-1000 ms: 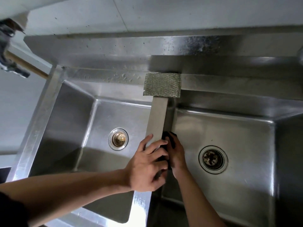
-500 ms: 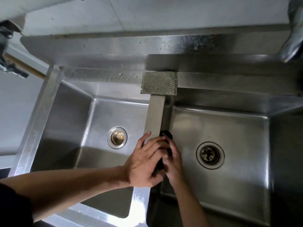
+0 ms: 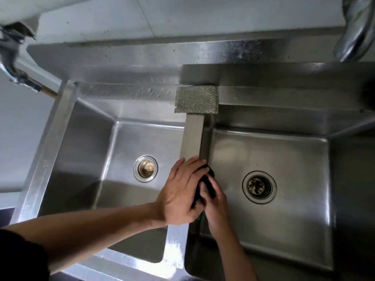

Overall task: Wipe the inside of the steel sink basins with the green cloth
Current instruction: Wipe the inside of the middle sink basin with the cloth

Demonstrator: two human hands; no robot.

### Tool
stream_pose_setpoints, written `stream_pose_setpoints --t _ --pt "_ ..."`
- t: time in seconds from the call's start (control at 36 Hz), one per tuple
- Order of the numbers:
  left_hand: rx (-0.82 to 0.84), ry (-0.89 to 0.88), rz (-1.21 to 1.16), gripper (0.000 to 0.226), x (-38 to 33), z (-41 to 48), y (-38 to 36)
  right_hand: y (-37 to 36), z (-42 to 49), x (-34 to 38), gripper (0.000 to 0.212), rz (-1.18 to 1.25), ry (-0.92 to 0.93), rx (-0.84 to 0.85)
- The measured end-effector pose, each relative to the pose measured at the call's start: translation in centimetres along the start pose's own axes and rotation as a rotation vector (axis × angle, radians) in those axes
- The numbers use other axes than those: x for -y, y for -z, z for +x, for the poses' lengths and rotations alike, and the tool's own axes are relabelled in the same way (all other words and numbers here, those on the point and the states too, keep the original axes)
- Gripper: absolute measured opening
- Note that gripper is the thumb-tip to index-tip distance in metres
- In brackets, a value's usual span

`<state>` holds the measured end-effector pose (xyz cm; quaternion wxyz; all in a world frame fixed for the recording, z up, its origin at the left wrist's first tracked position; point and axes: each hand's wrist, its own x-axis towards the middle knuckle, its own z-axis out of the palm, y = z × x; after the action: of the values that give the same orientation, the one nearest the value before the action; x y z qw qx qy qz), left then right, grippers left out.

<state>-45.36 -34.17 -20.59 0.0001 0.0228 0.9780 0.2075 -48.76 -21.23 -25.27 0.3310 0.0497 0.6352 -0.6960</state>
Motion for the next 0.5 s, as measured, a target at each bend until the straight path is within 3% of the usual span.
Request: stream_pose_setpoints --t 0.17,0.39,0.5 --pt "0.032 0.004 0.008 0.086 0.1 0.0 0.1 0.7 1.4 -4.8 0.02 -0.301 -0.138 0.054" --pt "0.0 -0.016 0.016 0.081 0.3 0.0 -0.2 -0.7 -0.2 -2.6 0.036 -0.034 -0.057 -0.009" --pt "0.016 -0.014 0.037 0.082 0.2 0.1 0.0 -0.3 0.3 -4.5 0.039 -0.15 -0.087 -0.003"
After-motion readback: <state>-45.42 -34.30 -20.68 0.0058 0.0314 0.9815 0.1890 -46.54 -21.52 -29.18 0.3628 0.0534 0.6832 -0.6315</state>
